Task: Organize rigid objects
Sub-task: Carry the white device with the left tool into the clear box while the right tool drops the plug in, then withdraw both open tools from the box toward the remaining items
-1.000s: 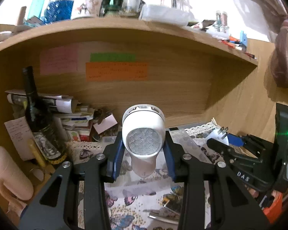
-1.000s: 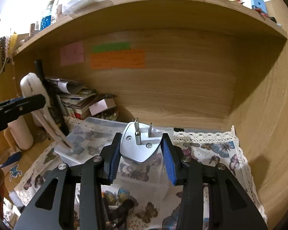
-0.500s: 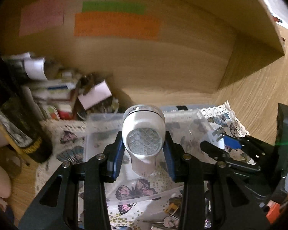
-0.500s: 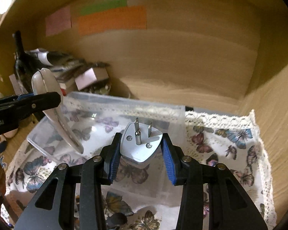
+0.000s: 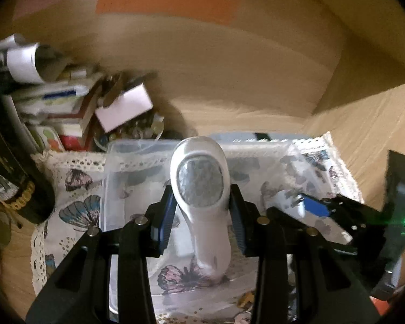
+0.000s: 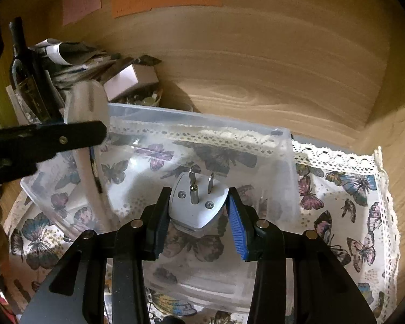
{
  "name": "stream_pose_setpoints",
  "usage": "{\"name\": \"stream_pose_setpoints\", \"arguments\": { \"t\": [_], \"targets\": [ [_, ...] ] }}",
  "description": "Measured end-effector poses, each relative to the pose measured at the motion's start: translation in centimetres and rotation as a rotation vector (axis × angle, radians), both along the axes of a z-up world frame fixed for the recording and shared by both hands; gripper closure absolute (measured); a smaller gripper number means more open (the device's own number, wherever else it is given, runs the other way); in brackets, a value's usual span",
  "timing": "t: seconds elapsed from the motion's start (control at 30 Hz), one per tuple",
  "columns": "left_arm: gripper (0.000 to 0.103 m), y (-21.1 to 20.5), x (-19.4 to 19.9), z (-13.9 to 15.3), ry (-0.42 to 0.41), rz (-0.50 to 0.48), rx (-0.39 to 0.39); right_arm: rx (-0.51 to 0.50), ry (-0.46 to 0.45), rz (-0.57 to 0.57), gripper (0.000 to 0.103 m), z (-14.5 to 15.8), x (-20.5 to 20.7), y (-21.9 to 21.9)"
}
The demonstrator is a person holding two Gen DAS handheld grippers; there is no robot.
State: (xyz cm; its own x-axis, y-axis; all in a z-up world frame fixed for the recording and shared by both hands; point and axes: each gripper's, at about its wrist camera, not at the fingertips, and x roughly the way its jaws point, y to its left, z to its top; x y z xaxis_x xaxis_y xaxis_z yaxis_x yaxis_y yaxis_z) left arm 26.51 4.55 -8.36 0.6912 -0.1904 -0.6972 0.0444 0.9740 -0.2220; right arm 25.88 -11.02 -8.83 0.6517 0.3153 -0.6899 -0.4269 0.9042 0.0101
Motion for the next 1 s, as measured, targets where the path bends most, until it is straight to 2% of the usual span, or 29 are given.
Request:
{"name": "stream_pose_setpoints", "arguments": {
  "t": [0.13, 0.37, 0.57, 0.63, 0.83, 1.0],
  "targets": [
    [0.064, 0.3, 0.6, -1.1, 0.022, 0.026, 0.018, -0.006, 0.002, 0.012, 0.066, -0.1, 0.0, 0.2],
    [0.064, 0.2, 0.6, -1.2, 0.037, 0.039, 0.044, -0.012, 0.001, 0.014, 0.065, 0.0, -0.1, 0.3],
    [0.063, -0.1, -1.0, 0.5, 0.003, 0.040, 0.069, 0.014, -0.047, 0.014, 0.054, 1.5, -1.3, -0.3],
    [0.058, 0.0, -1.9, 1.3, -0.020, 0.044, 0.075, 0.026, -0.076, 0.009, 0.047, 2.4, -2.0, -0.7],
    [0.030, -0.4, -5.5, 4.5, -0.129, 0.073, 0.122, 0.049, -0.157, -0.008, 0.037, 4.9, -4.4, -2.0],
    [0.011, -1.0, -8.6, 6.1, -0.192, 0.080, 0.148, 0.070, -0.214, -0.027, 0.034, 6.5, -6.8, -3.5]
  ]
}}
